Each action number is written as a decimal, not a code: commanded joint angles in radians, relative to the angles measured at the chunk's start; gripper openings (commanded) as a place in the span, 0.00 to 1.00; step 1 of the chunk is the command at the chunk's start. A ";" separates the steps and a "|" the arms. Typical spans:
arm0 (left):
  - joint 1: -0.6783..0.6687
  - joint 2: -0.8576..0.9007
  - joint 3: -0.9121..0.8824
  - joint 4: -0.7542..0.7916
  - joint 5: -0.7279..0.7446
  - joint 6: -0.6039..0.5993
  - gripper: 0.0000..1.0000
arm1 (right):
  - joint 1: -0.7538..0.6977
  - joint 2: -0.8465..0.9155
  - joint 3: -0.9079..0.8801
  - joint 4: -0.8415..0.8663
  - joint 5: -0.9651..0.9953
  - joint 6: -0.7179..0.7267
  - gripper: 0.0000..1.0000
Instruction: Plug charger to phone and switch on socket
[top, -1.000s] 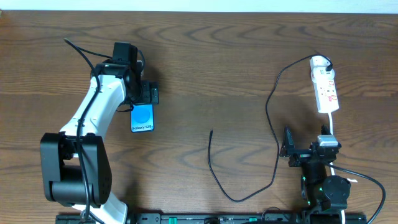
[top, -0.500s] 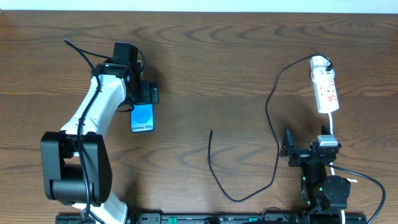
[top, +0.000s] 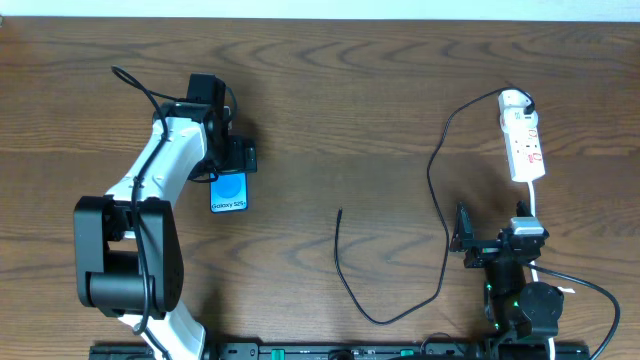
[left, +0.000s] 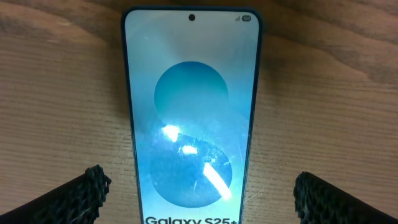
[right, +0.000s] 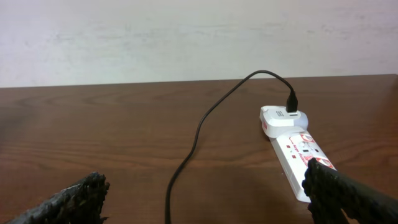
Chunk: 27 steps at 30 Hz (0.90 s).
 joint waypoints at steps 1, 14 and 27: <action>-0.002 0.002 -0.011 -0.010 -0.006 -0.010 0.98 | 0.006 -0.003 -0.004 -0.001 0.004 0.010 0.99; -0.001 0.008 -0.011 -0.002 -0.025 -0.009 0.98 | 0.006 -0.003 -0.004 -0.002 0.004 0.010 0.99; 0.001 0.016 -0.011 0.010 -0.024 -0.010 0.98 | 0.006 -0.003 -0.004 -0.001 0.004 0.010 0.99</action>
